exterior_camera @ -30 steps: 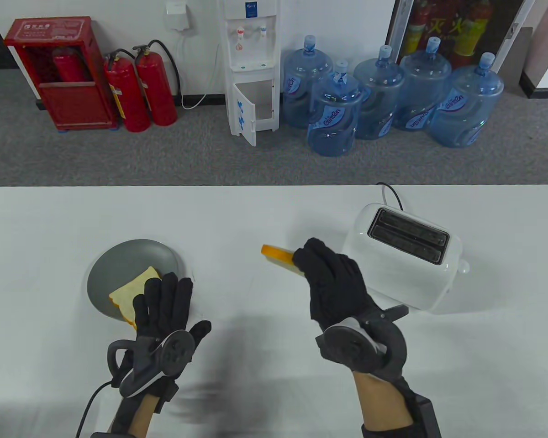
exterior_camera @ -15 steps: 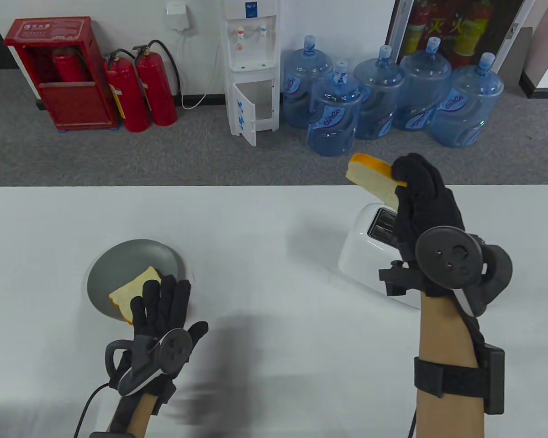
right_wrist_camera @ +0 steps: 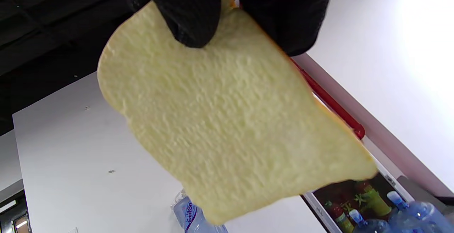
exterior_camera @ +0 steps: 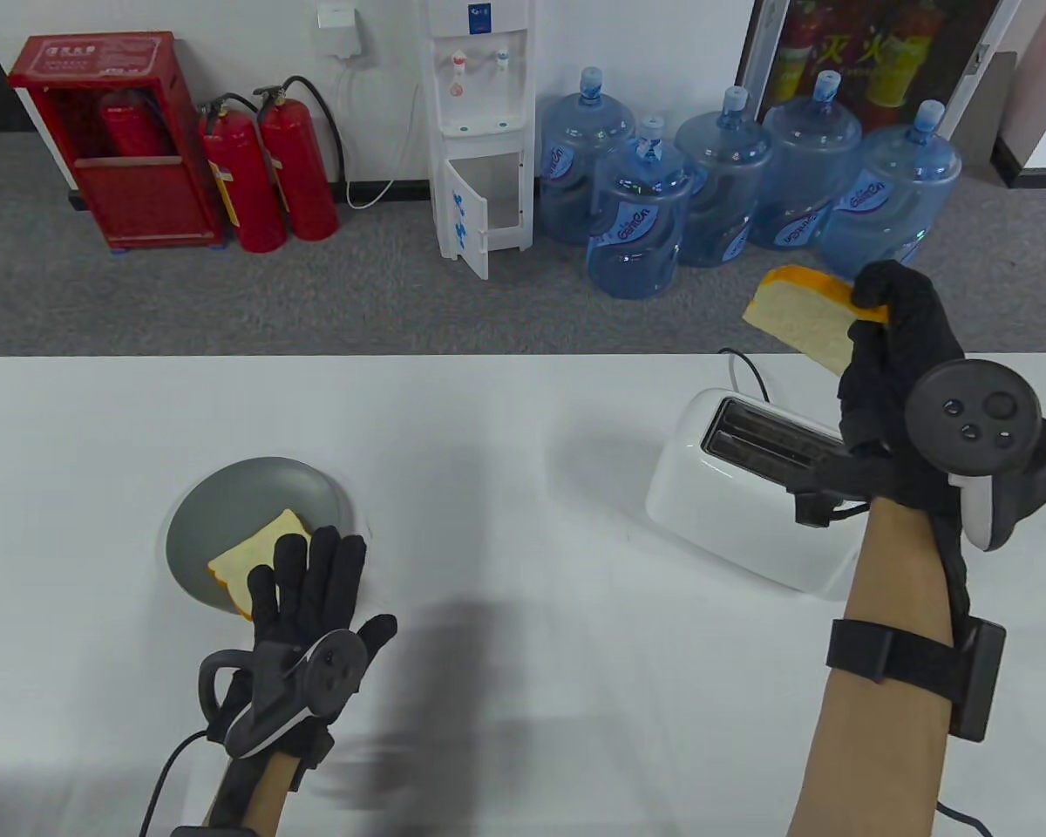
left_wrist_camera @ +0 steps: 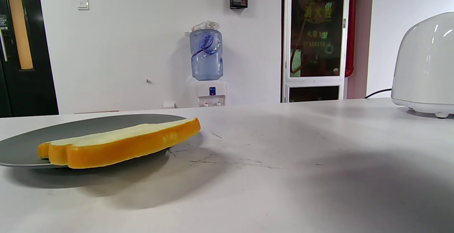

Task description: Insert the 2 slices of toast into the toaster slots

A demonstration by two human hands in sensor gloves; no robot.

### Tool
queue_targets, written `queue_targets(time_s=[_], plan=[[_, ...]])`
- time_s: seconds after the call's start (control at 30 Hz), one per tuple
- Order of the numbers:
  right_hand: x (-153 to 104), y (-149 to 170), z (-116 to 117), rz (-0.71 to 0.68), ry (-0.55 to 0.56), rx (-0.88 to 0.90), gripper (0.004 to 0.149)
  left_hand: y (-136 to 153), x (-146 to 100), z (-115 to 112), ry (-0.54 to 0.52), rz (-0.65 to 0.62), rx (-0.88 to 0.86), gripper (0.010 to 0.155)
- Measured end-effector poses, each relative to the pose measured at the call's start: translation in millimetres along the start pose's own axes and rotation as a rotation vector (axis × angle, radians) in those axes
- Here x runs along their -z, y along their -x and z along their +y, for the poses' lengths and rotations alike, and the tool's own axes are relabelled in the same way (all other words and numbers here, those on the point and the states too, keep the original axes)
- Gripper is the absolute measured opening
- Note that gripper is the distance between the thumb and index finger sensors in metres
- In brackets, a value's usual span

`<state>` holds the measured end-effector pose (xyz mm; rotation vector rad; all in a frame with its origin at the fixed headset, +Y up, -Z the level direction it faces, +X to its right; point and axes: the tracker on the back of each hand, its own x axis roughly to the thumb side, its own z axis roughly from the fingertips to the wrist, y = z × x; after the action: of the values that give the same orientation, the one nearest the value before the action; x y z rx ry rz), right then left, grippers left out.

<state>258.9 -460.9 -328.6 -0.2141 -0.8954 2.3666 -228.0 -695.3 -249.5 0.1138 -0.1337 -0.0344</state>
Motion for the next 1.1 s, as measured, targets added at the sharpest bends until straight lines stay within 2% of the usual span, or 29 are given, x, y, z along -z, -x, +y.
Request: queue_targets(time_s=[0.3, 0.4, 1.1], plan=[[1.3, 25.2, 12.4, 0.012, -0.004, -0.008, 0.052, 1.9, 0.2, 0.2, -0.005, 0.006, 0.000, 0.081], [1.7, 33.9, 16.6, 0.016, -0.004, -0.012, 0.052, 2.7, 0.8, -1.5, 0.006, 0.011, -0.049, 0.081], [-5.7, 79.8, 55.5, 0.049, -0.107, -0.020, 0.052, 4.1, 2.0, -4.3, 0.026, 0.023, -0.050, 0.081]])
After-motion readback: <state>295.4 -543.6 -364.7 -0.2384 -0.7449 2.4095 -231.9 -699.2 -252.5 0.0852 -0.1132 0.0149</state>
